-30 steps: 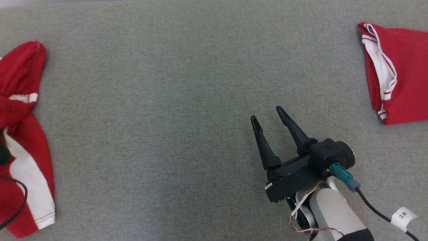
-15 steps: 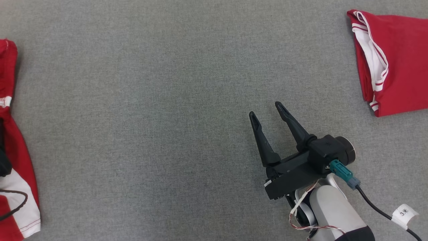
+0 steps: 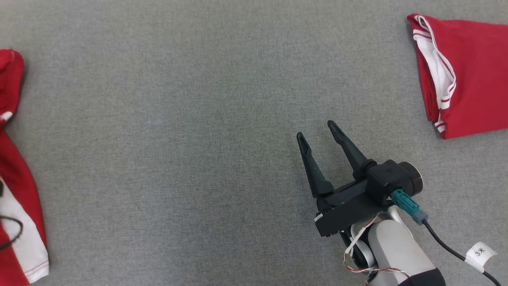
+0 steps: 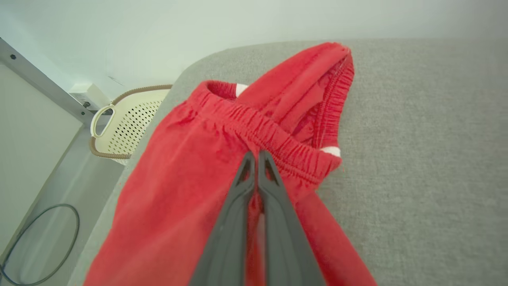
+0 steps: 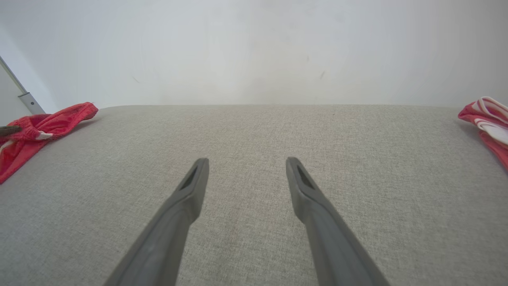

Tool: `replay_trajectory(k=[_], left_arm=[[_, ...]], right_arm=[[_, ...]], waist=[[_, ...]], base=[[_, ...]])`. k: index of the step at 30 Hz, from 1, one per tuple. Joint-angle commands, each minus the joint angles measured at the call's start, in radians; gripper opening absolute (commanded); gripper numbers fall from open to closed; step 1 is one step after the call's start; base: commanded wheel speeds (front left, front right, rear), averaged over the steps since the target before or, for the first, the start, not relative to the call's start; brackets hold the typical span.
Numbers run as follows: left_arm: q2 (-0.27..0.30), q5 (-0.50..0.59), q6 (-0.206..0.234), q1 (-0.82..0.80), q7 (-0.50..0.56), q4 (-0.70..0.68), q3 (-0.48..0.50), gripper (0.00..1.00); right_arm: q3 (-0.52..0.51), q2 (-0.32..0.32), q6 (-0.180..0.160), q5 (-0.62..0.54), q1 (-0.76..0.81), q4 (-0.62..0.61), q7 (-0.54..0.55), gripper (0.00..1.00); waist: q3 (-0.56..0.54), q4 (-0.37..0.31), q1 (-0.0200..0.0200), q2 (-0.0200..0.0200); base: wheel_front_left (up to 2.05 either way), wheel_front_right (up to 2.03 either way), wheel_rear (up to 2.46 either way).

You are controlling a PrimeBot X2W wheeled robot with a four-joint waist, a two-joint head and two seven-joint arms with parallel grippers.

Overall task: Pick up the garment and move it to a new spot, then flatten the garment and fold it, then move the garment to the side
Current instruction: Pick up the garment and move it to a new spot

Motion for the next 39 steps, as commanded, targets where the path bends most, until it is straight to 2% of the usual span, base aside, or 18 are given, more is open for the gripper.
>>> replay_trajectory(k=[1, 8, 19, 29, 39], left_arm=[[0.014, 0.005, -0.010, -0.024, -0.024, 0.004, -0.011, 0.00], [0.009, 0.019, -0.021, -0.058, -0.069, -0.038, -0.044, 0.00], [-0.016, 0.023, -0.029, -0.026, -0.078, -0.231, -0.113, 0.00], [-0.051, 0.007, -0.030, 0.089, 0.026, -0.545, -0.193, 0.00], [-0.101, 0.002, -0.031, 0.223, 0.156, -0.868, -0.320, 0.00]], right_arm=[[0.005, 0.000, 0.000, 0.001, 0.004, 0.006, -0.002, 1.00], [0.010, 0.005, 0.000, 0.017, 0.016, 0.025, -0.013, 1.00], [-0.003, 0.012, 0.000, 0.040, 0.044, 0.046, -0.028, 1.00], [-0.018, 0.026, 0.000, 0.052, 0.060, 0.062, -0.047, 1.00], [-0.038, 0.037, 0.000, 0.051, 0.067, 0.065, -0.058, 1.00]], waist=[[-0.017, 0.003, 0.0000, 0.0000], [-0.066, 0.001, 0.0000, 0.0000], [-0.132, -0.031, 0.0000, 0.0000], [-0.169, -0.092, 0.0000, 0.0000], [-0.180, -0.152, 0.0000, 0.0000]], base=[[0.00, 0.00, 0.00], [0.00, 0.00, 0.00], [0.00, 0.00, 0.00], [0.00, 0.00, 0.00], [0.00, 0.00, 0.00]])
